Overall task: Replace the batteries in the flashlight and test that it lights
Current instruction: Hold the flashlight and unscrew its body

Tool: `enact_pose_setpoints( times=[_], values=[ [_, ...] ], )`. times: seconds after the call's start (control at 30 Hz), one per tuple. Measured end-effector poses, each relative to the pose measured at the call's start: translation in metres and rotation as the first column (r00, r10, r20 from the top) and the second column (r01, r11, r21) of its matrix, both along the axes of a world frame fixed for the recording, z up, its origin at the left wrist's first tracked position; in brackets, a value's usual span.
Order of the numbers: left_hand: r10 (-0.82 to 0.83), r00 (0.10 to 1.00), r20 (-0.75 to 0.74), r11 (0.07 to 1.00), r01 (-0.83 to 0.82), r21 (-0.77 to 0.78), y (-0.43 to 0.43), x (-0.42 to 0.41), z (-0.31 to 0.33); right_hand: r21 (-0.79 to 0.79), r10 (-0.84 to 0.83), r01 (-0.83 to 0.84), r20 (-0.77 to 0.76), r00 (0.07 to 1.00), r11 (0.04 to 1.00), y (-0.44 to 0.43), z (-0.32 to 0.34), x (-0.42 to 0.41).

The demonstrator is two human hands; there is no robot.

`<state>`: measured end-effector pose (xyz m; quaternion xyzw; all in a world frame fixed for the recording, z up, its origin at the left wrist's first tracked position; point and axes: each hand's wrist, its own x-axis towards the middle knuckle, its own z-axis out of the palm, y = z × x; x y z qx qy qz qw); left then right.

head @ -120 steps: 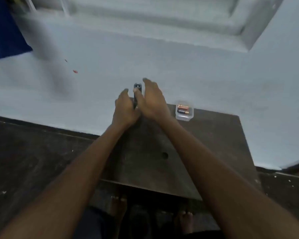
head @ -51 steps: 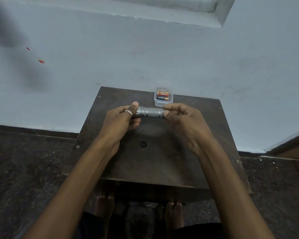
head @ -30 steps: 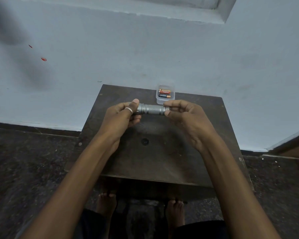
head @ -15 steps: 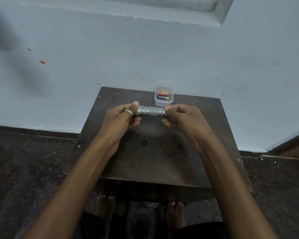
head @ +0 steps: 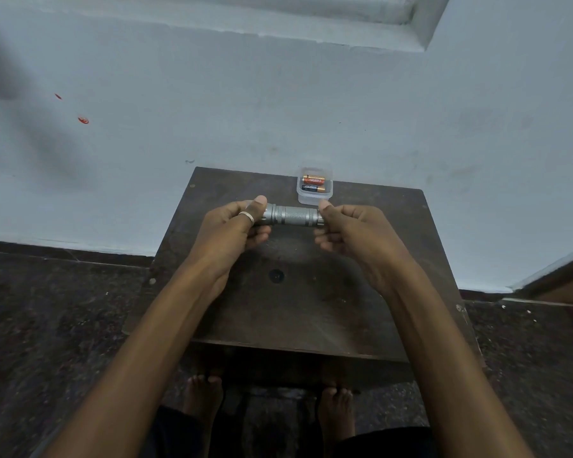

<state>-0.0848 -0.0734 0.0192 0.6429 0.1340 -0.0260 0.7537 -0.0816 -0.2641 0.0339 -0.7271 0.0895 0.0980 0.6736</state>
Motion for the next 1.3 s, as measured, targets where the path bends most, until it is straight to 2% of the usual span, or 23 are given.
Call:
enact_pose_setpoints(
  times=[0.17,0.33,0.43,0.6,0.8,1.0,1.13,1.2,1.3],
  values=[
    [0.007,1.000,0.003,1.000,-0.007,0.002,0.001,0.000,0.001,0.108,0.013,-0.017,0.032,0.999,0.994,-0.002,0.003,0.000],
    [0.011,1.000,0.000,1.000,-0.011,0.008,0.000,0.000,0.001,0.099,0.023,-0.029,0.060,0.998,0.995,-0.004,0.006,0.000],
    [0.008,1.000,-0.001,1.000,-0.008,0.002,0.001,0.000,0.001,0.143,0.005,-0.006,0.007,1.000,0.990,-0.003,0.007,-0.001],
    [-0.004,1.000,0.001,1.000,0.004,-0.002,0.000,-0.001,0.000,0.002,0.023,-0.023,-0.021,1.000,1.000,0.000,0.005,-0.002],
    [0.001,1.000,0.003,1.000,-0.001,0.002,0.001,-0.001,0.000,0.094,0.037,-0.039,0.026,0.999,0.995,-0.003,0.005,-0.001],
    [0.003,1.000,-0.001,1.000,-0.003,-0.002,0.002,0.000,0.000,0.117,0.041,-0.044,0.031,0.999,0.992,-0.004,0.008,-0.002],
    [-0.003,1.000,0.001,1.000,0.003,-0.006,0.000,0.001,-0.001,0.028,0.028,-0.027,-0.043,0.999,0.999,-0.001,0.006,-0.002],
    [-0.006,1.000,0.000,1.000,0.006,-0.004,0.000,0.001,-0.001,-0.019,0.033,-0.034,-0.031,0.999,0.999,0.000,0.004,-0.002],
    [0.000,1.000,-0.003,1.000,0.000,-0.003,0.000,0.001,-0.001,0.002,0.018,-0.018,0.003,1.000,1.000,0.000,0.002,0.000]
  ],
)
